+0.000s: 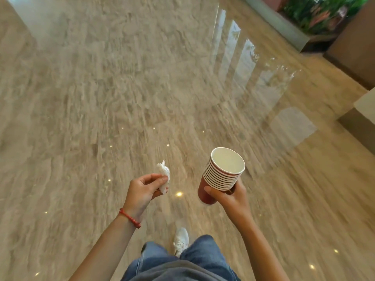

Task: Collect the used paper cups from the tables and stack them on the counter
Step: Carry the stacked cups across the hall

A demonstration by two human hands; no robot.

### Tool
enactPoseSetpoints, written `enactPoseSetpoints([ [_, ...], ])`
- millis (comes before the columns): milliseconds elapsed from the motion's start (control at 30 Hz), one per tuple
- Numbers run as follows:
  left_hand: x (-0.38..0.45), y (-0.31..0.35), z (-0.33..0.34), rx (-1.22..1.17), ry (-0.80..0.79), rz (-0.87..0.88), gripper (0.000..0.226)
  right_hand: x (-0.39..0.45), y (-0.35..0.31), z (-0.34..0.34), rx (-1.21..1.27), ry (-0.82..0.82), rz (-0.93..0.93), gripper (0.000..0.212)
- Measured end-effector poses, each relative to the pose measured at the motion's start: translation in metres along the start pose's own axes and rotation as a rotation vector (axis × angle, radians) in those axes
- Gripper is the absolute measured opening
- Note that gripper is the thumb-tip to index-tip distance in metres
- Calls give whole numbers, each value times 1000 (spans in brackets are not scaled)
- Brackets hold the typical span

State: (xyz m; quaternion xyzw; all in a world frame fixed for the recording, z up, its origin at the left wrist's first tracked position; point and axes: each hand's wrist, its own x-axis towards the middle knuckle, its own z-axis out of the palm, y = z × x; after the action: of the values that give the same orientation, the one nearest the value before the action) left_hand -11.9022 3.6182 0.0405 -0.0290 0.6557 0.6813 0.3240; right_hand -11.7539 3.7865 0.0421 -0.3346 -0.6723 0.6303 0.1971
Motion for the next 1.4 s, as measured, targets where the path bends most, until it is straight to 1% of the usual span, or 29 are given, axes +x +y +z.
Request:
enactPoseSetpoints([
  [100,52,30,23,13,-5,15,2,62,-16,-1,-9,-6,6,54],
  [267,142,66,62,36,-32,-5,2,157,-24,2,8,35,47,52],
  [433,254,107,102,57,-75,-15,1,269,-28,8,15,85,60,51],
  [567,347,157,136,76,-95,-33,2,368,-48,14,18,137,68,53],
  [733,448,219,182,131,-176,-29,6,472,-73,19,6,180,102,52],
  [867,511,247,220,148,-211,-50,6,535,-83,17,28,214,140,54],
  [1033,586,268,270,167,-233,-82,4,624,-85,2,62,231,166,55],
  [1233,680,301,353,178,-241,-75,6,746,-88,-37,58,264,133,55],
  [1400,744,337,432,221,-334,-61,5,835,-112,-81,67,293,118,53],
])
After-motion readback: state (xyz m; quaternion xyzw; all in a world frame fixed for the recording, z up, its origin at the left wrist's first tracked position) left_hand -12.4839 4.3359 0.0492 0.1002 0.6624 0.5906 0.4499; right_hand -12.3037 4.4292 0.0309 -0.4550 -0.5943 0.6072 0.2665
